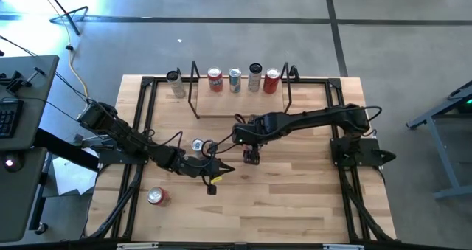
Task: Place canned beverage on shelf
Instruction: Put the red soda can on the shelf aligned with the other red orange soda can
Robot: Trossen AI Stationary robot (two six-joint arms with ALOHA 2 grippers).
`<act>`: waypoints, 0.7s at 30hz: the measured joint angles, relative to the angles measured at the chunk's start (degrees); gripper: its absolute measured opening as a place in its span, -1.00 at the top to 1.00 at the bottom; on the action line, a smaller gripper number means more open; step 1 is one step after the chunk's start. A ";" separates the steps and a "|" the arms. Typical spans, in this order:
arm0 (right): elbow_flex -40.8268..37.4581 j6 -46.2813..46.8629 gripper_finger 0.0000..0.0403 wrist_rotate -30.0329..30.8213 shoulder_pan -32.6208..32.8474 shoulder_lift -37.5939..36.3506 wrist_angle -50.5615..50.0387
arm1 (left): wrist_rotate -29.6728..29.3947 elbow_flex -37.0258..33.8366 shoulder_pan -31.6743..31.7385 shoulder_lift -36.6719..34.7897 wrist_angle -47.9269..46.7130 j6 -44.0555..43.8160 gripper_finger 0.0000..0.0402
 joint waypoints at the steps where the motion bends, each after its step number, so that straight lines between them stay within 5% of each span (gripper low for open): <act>1: 1.06 0.00 -0.70 1.23 0.52 -0.04 -1.69 | -0.21 0.00 0.00 0.00 0.00 0.00 1.00; 6: 2.55 -0.93 -0.53 11.17 4.72 -2.00 -9.40 | -0.82 0.00 -0.07 0.00 -0.02 0.00 1.00; 10: -6.39 1.98 -0.25 15.19 8.95 -8.86 -5.58 | -0.89 0.00 -0.16 0.00 -0.08 0.00 1.00; 21: -50.10 8.69 0.88 22.64 17.18 -33.74 37.96 | -5.58 0.00 1.58 -0.02 0.20 -3.32 1.00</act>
